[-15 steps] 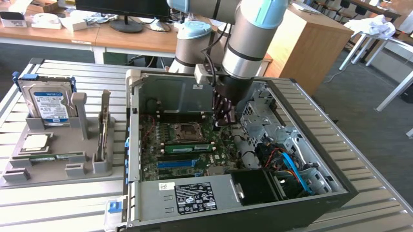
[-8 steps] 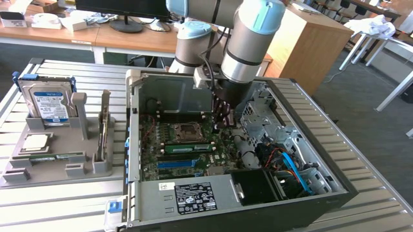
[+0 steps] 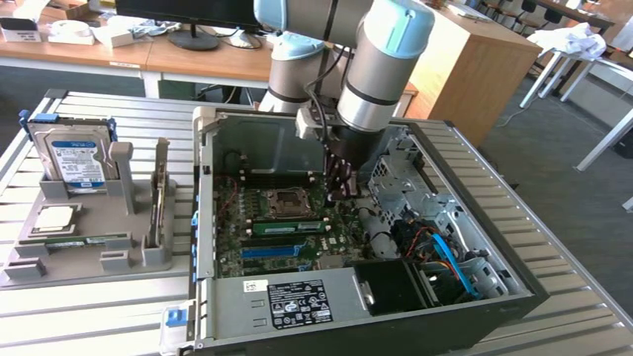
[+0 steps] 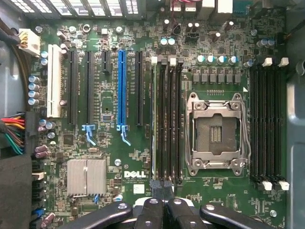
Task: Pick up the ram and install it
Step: 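Press down the ram until it locks into place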
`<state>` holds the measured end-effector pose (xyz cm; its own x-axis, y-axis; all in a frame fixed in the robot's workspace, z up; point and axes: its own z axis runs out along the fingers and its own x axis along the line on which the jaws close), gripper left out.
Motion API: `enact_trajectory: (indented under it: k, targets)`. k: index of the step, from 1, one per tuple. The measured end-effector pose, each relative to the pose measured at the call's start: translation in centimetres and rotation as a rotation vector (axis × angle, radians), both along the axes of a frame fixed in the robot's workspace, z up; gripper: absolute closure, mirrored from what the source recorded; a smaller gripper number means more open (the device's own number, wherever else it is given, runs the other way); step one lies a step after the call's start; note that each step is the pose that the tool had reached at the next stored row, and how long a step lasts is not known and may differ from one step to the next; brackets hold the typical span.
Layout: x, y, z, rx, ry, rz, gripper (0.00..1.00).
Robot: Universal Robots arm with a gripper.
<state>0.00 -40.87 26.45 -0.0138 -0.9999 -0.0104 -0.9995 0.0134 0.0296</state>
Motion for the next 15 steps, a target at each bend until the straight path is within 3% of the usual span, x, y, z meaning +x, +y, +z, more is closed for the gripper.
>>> enact_trajectory:
  k: [12,15]
  targets:
    - [0.0,0.0,-0.49,0.0,0.0,0.0,0.9]
    - [0.0,-0.21,-0.5,0.0002,-0.0001,0.0,0.9]
